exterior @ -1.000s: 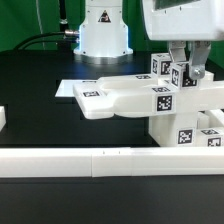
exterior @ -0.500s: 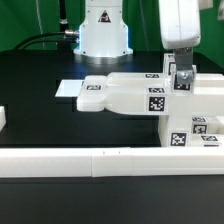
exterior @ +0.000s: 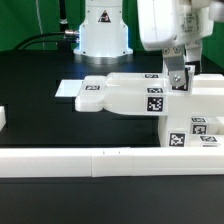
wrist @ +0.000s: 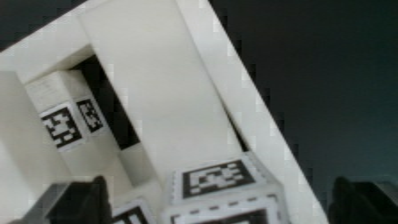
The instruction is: Assemble chair
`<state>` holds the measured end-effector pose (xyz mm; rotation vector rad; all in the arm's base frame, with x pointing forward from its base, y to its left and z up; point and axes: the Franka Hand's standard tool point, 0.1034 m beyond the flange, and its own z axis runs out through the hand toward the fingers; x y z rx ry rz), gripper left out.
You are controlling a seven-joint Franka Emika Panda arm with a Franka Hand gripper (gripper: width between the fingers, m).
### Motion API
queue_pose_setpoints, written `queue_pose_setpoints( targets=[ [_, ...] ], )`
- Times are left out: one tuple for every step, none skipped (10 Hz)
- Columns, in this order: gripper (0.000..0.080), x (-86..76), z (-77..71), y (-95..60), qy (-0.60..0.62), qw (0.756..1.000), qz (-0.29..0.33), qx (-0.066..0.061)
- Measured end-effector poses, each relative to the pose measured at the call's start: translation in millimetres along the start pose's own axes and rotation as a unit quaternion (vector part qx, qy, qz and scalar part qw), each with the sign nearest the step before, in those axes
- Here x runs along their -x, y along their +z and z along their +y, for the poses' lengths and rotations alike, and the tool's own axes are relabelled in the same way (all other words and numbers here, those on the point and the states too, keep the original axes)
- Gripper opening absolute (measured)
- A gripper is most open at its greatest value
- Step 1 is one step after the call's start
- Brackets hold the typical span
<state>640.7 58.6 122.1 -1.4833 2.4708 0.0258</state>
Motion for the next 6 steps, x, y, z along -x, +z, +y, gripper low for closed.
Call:
queue_pose_setpoints(
  targets=[
    [0.0643,4.2,-1.5,-9.8,-0.013,1.000,-0.006,-0.005],
    [0.0643,9.8,-3.3,-22.4,-0.021,1.000,-0.014,-0.011],
    [0.0649,16.3,-6.3,-36.6,-0.028,0.999,-0.023,-0.017],
    [0.0649,21.1,-7.8,-45.0,-0.031,0.999,-0.028,-0.018],
    [0.0649,19.2,-6.8,-41.7,-0.033,0.999,-0.026,-0.017],
    [0.0649,18.8,-6.3,-40.4,-0.033,0.999,-0.025,-0.017]
  ],
)
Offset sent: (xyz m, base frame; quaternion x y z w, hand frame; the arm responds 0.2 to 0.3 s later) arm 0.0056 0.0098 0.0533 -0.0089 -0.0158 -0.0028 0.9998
